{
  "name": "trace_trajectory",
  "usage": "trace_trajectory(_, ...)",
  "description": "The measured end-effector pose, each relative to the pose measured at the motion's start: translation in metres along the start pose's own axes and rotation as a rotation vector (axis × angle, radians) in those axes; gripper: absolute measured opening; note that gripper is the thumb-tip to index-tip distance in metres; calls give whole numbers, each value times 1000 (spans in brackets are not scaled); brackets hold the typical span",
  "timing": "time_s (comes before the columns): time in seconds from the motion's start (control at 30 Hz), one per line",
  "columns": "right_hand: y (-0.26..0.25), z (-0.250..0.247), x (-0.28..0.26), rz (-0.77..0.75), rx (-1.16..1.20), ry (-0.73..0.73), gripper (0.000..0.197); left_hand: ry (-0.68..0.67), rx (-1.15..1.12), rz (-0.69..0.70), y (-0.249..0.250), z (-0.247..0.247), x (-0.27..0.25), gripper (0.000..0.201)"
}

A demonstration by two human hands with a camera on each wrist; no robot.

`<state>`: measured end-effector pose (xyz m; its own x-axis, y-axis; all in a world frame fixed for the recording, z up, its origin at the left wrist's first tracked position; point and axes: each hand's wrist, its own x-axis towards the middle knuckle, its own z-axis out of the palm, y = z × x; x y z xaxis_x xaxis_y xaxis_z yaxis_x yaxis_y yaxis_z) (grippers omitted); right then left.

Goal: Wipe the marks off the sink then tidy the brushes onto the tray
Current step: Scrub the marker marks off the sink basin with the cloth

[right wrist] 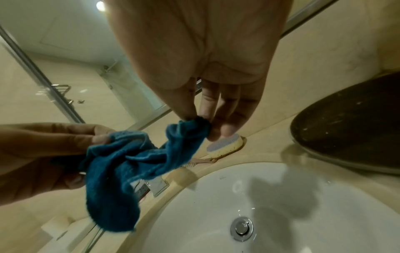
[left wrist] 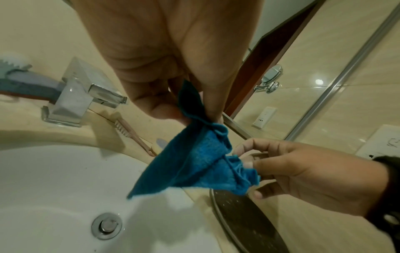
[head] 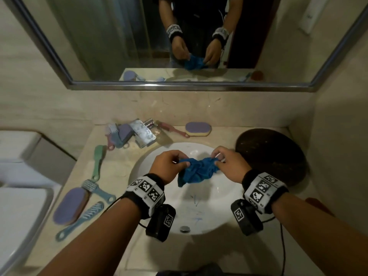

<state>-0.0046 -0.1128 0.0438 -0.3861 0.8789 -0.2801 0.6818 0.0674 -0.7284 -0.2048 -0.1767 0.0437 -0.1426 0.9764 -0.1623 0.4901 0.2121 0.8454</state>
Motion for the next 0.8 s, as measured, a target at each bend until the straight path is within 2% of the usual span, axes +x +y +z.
trace_trajectory(0.17, -14, 7, -2, -123, 21, -194, 40, 16, -46, -11, 7, 2, 0, 3)
trace_trajectory(0.23, -22, 10, -2, -151, 64, -248, 41, -6, -140, -18, 12, 3, 1, 2)
trace_trajectory(0.37, -28, 14, 5, -138, 162, -201, 19, -11, -173, 1, 13, -4, 2, 7)
trace_trajectory(0.47, -29, 18, 8, -116, 218, -218, 12, 21, -238, -4, 9, -8, 4, 7)
trace_trajectory(0.53, -32, 18, 9, -75, 271, -187, 8, 58, -268, -14, 4, -11, 6, 13)
trace_trajectory(0.6, -35, 18, 11, -20, 368, -155, 10, 18, -309, -29, 2, -15, 4, 24)
trace_trajectory(0.7, -42, 18, 12, 18, 491, -177, 12, -142, -246, -74, -5, -14, 2, 52)
trace_trajectory(0.8, -48, 19, 12, -1, 503, -195, 15, -126, -147, -72, -8, -8, 0, 54)
